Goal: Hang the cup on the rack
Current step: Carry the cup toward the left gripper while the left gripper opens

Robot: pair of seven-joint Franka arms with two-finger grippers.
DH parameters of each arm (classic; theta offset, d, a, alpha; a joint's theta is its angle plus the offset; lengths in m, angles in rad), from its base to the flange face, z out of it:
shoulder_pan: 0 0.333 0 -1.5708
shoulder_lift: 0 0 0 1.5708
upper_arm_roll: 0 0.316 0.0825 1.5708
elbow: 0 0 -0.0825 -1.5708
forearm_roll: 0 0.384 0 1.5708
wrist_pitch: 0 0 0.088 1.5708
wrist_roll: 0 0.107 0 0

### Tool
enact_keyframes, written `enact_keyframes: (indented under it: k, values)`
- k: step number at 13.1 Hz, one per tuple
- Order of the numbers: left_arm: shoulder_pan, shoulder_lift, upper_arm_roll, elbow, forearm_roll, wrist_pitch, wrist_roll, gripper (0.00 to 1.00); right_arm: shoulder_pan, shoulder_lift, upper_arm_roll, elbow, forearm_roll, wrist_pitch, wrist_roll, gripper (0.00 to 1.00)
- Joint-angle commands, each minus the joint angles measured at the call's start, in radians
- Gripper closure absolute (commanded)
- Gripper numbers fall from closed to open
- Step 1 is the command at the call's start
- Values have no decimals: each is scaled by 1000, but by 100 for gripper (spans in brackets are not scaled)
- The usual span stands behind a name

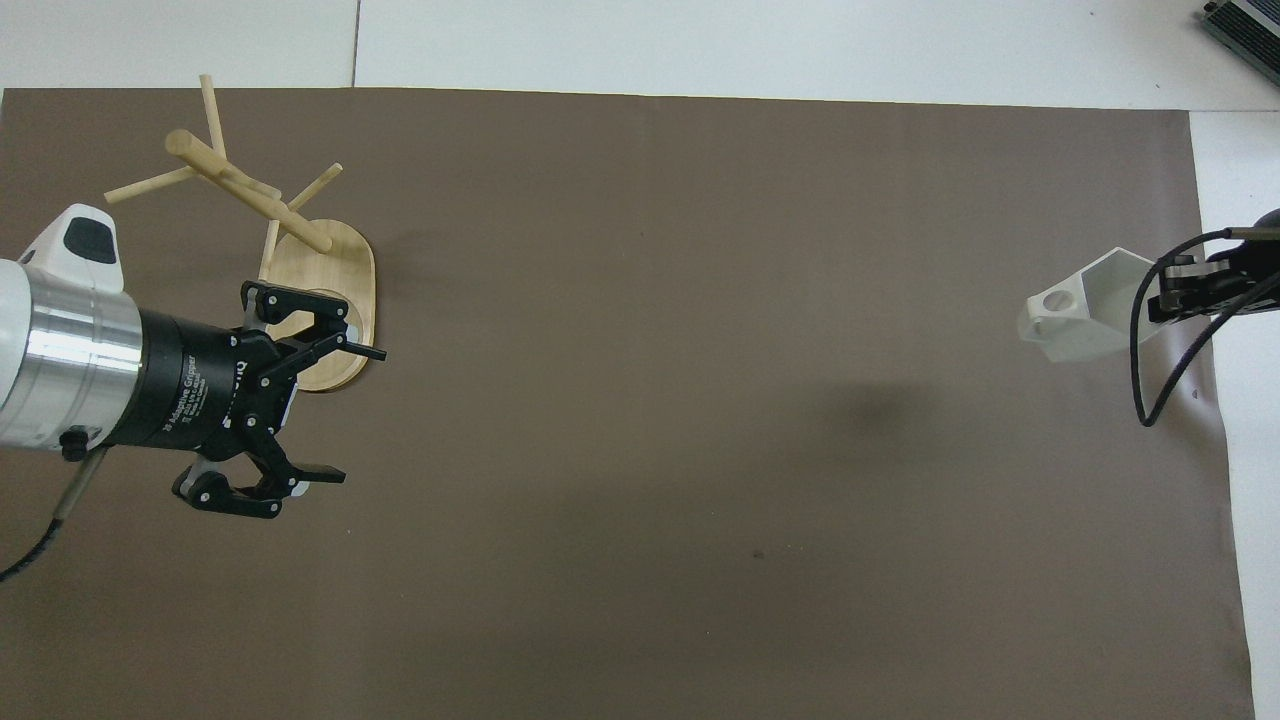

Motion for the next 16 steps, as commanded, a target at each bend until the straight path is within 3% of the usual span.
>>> enact_keyframes:
  k: [1, 6, 10, 13, 16]
  values:
    - [23, -64, -6, -104, -104, 108, -130, 0, -5, -24, 14, 16, 57, -33, 18, 100]
    - [46, -99, -1, -196, -287, 226, -135, 0, -5, -61, 81, 16, 205, -48, 51, 100]
    - [66, -104, -1, -221, -416, 277, -133, 0, -3, -67, 116, 16, 397, -33, 163, 100]
    - [55, -109, -2, -257, -466, 289, -127, 0, -2, -73, 224, 12, 405, 14, 212, 100]
    - [12, -63, -6, -262, -566, 356, -104, 0, -2, -74, 313, -4, 406, 111, 315, 100]
